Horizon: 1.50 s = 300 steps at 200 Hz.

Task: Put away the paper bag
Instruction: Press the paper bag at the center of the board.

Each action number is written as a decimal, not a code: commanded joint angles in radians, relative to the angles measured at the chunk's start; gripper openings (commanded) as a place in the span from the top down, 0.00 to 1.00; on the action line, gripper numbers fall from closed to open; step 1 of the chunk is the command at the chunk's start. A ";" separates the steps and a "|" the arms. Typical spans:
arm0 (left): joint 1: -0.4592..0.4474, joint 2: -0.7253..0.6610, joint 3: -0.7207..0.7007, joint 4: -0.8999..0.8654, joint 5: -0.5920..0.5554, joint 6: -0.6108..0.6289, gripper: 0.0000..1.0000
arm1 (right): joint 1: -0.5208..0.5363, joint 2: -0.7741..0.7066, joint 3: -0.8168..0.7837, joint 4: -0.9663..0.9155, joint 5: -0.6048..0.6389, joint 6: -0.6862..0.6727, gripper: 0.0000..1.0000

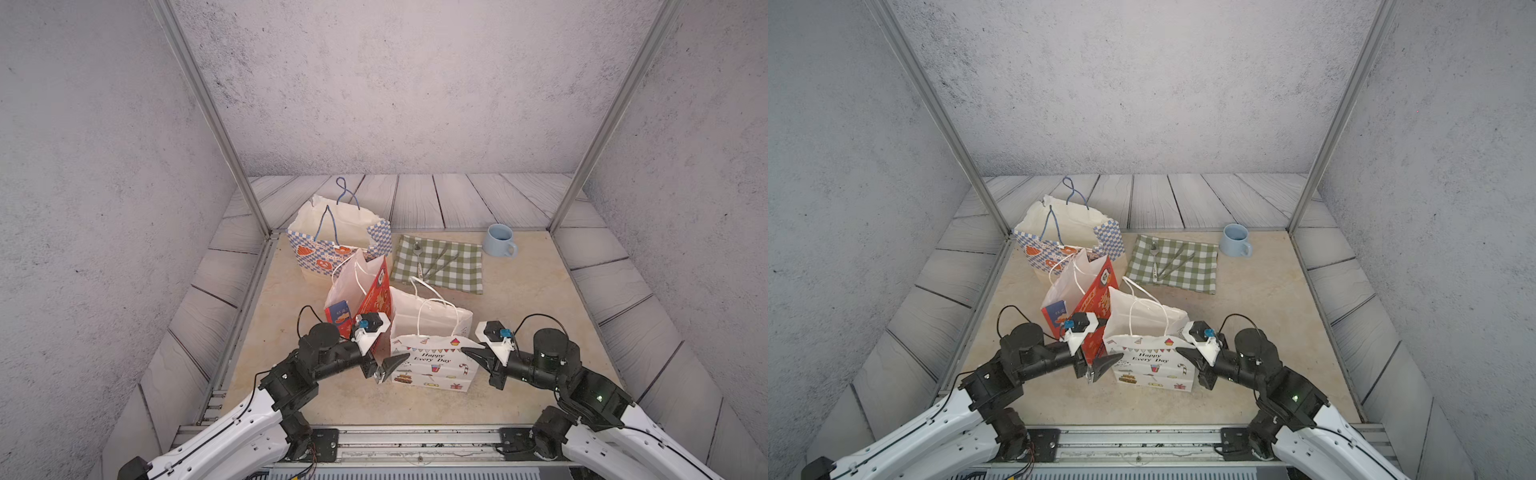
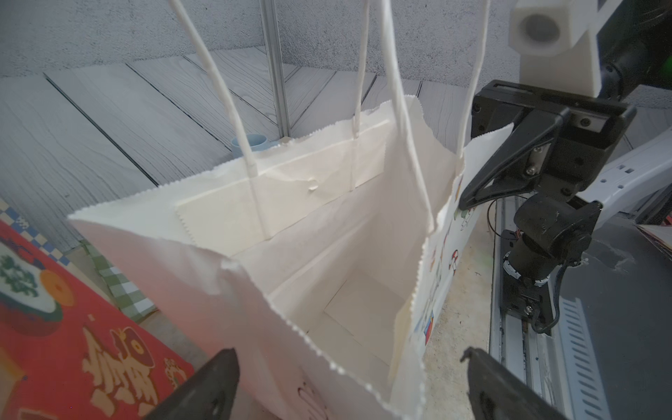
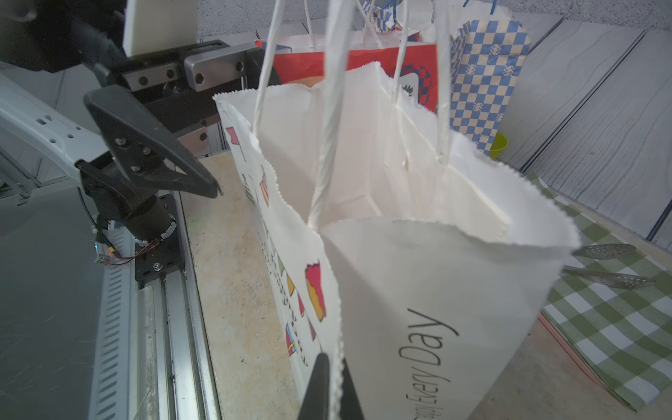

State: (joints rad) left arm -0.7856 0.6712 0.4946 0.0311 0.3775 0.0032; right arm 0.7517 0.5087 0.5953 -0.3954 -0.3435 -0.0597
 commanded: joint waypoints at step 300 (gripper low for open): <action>0.074 0.254 0.226 0.144 0.529 -0.102 0.25 | 0.004 -0.122 0.453 -0.424 -0.149 -0.110 1.00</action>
State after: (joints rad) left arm -0.7128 0.9051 0.7029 0.0830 0.8577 -0.0666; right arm 0.7517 0.3824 1.0882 -0.9562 -0.4454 -0.1978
